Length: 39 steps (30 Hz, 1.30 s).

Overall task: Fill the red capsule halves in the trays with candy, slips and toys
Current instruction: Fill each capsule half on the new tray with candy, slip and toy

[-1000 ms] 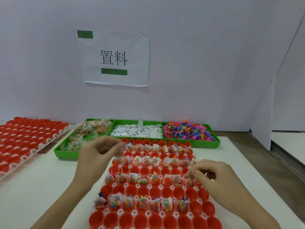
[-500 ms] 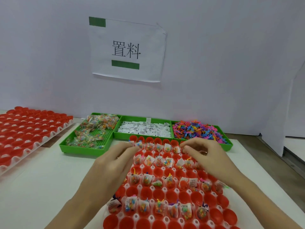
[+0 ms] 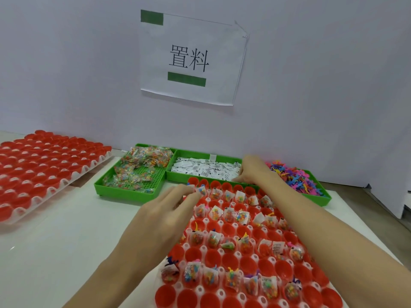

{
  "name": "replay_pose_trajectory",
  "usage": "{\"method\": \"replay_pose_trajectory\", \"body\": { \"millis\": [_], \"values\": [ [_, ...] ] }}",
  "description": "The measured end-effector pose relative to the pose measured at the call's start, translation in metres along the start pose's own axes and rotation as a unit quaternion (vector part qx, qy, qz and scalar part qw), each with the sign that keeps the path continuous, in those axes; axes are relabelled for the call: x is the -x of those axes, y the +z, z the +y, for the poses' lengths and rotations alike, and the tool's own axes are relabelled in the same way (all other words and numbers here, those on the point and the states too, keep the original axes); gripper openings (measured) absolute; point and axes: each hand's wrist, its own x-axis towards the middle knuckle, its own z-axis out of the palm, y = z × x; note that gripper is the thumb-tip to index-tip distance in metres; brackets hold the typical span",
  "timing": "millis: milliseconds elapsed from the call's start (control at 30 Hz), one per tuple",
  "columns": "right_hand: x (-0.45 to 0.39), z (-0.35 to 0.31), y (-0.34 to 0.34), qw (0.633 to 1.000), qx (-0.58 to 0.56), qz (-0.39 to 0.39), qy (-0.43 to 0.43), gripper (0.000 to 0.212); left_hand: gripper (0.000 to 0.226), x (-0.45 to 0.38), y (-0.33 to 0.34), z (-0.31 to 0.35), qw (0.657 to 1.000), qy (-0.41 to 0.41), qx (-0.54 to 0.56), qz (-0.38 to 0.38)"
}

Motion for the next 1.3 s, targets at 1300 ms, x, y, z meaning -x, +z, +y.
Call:
{"method": "replay_pose_trajectory", "body": {
  "millis": [1300],
  "values": [
    [0.043, 0.042, 0.004, 0.958, -0.261, 0.106, -0.048, 0.011, 0.062, 0.002, -0.002, 0.004, 0.999, -0.048, 0.003, 0.009]
  ]
}}
